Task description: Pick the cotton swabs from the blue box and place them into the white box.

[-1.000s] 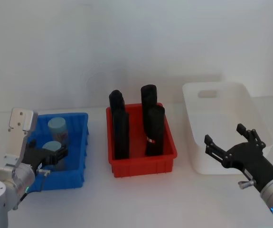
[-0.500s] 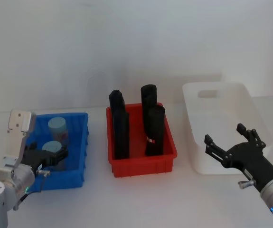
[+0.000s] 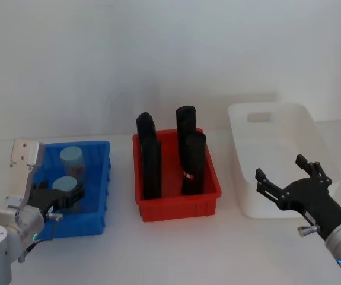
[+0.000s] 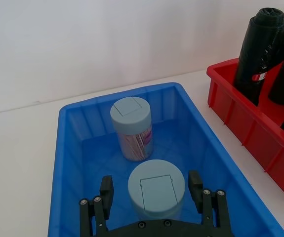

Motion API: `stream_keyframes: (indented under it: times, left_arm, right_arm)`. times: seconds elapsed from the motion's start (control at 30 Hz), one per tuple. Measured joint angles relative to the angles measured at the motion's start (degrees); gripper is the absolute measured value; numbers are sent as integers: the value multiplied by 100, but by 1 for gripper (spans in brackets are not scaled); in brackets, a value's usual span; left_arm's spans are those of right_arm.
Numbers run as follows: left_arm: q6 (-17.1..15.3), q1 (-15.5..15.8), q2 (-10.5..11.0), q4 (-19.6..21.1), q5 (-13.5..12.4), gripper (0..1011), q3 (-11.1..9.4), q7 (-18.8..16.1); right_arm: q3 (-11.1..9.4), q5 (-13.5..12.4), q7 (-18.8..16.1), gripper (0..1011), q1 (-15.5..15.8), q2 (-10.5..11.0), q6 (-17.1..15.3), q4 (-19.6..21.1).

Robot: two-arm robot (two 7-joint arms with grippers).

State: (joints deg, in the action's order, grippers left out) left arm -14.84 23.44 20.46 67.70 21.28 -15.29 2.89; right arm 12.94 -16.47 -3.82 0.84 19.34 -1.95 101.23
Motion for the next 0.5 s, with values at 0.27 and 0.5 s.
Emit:
stream_keyframes:
  times: [0.27, 0.5]
  left_arm:
    - [71, 76, -37, -156, -74, 784, 0, 57]
    - [110, 107, -50, -202, -137, 670, 4, 79]
  right_arm:
    - [0, 0, 0, 1002, 0, 0, 0, 0]
    - [0, 0, 0, 1002, 0, 0, 0, 0]
